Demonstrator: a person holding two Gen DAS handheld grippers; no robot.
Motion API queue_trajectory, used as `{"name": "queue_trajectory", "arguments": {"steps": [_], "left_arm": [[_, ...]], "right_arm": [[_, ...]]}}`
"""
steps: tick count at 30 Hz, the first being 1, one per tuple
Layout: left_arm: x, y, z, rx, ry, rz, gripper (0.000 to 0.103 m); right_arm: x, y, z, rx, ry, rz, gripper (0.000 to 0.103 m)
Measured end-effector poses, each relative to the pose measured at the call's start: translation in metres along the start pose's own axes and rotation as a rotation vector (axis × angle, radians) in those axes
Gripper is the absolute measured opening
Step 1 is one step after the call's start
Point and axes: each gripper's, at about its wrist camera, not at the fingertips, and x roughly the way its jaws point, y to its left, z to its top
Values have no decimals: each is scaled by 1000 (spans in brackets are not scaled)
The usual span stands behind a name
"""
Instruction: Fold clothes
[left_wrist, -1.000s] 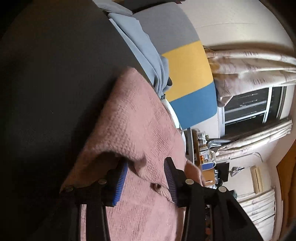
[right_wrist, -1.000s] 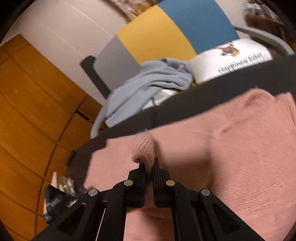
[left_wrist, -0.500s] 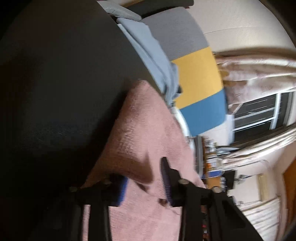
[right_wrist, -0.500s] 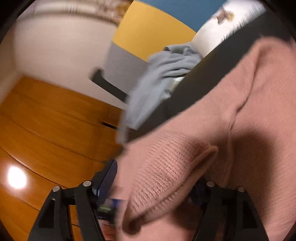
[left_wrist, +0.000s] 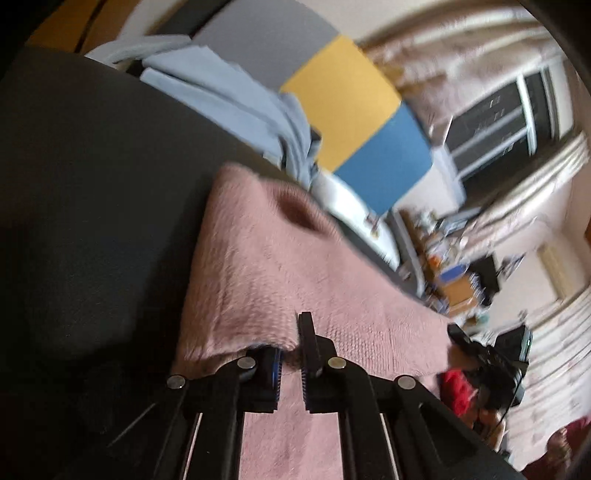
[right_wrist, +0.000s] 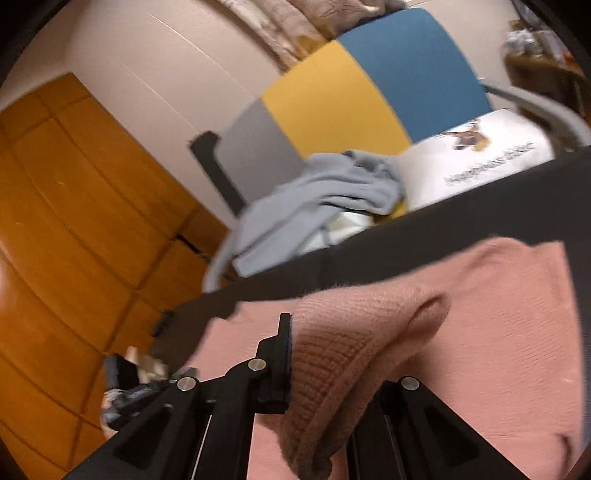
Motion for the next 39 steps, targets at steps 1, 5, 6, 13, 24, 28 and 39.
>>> {"name": "queue_trajectory", "arguments": {"steps": [1, 5, 6, 13, 24, 28, 39], "left_arm": [[6, 2, -2, -5, 22, 14, 7], [11, 14, -10, -56, 55, 3, 9], [7, 15, -10, -71, 59, -1, 10], [-40, -9, -9, 9, -41, 14, 14], [1, -46, 20, 166, -71, 123, 23], [16, -44, 23, 183, -64, 168, 23], [27, -89, 34, 374, -35, 120, 35]], "right_arm": [[3, -11, -4, 8, 15, -40, 6], [19, -50, -22, 58, 86, -117, 6], [22, -56, -26, 65, 95, -126, 10], [-10, -72, -22, 62, 6, -186, 18], [-10, -29, -32, -199, 102, -237, 23], [19, -18, -46, -294, 202, -294, 23], [-13, -55, -3, -76, 66, -330, 78]]}}
